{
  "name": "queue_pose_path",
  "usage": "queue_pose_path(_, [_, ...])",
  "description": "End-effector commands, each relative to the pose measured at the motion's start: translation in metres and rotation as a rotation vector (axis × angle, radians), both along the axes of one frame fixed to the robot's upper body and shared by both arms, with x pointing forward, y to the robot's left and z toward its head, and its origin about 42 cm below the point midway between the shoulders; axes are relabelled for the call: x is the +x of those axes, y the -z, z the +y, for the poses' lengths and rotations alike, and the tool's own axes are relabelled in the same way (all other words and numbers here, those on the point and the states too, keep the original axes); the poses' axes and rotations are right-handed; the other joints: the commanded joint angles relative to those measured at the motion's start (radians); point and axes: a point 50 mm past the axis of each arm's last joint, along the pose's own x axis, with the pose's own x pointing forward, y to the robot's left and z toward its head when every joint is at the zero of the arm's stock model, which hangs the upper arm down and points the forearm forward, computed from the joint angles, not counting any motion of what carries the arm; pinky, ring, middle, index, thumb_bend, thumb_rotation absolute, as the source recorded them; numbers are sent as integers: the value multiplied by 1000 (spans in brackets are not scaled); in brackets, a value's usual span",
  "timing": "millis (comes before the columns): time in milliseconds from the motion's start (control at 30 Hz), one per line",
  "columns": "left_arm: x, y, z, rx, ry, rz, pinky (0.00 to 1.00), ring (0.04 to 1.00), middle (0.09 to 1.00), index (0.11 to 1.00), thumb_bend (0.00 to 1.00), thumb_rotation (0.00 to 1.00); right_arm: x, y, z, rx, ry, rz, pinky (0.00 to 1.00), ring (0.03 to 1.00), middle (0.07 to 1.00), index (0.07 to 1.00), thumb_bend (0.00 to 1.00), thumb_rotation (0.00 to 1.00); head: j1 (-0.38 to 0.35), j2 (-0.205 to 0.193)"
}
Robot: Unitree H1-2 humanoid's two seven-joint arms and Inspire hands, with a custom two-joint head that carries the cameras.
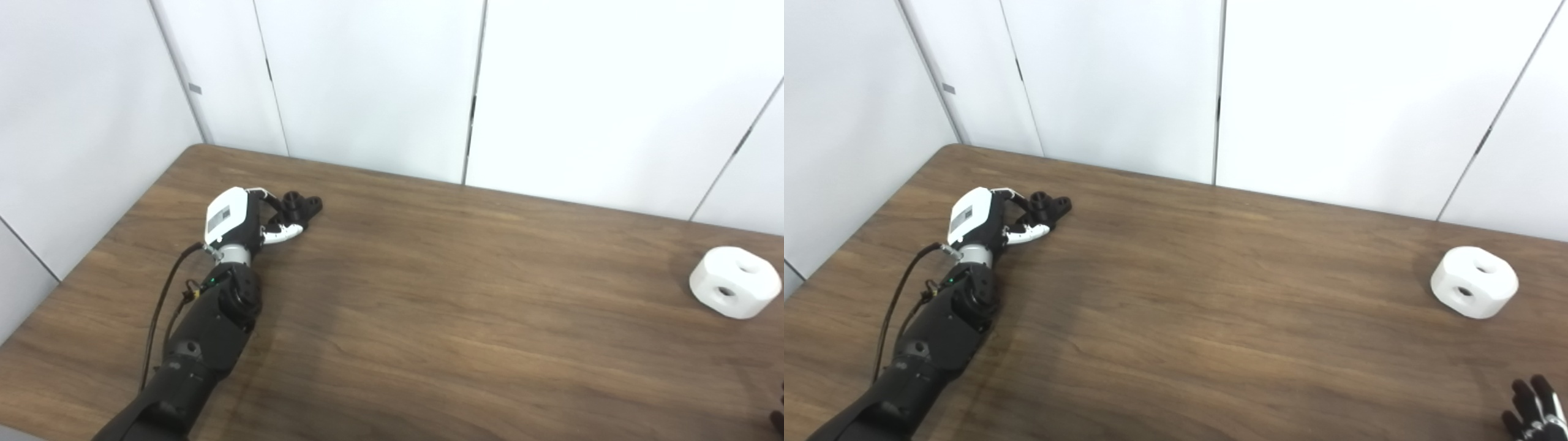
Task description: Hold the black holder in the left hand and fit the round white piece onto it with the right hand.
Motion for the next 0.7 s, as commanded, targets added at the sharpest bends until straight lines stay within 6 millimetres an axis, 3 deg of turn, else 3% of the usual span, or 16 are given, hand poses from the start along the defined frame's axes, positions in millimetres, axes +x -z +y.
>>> queue_pose_path(0, [2, -13, 9, 33, -2, -38, 900, 900, 798, 486, 526, 58, -9, 5, -1, 2, 1, 35, 1000, 1000, 976, 1000, 584, 1000, 1, 3])
queue_pose_path(667, [-8, -13, -4, 18, 62, -80, 777, 841, 760, 484, 521, 46, -8, 4, 0, 3, -3, 44, 1000, 1000, 976, 1000, 595, 1000, -19, 9])
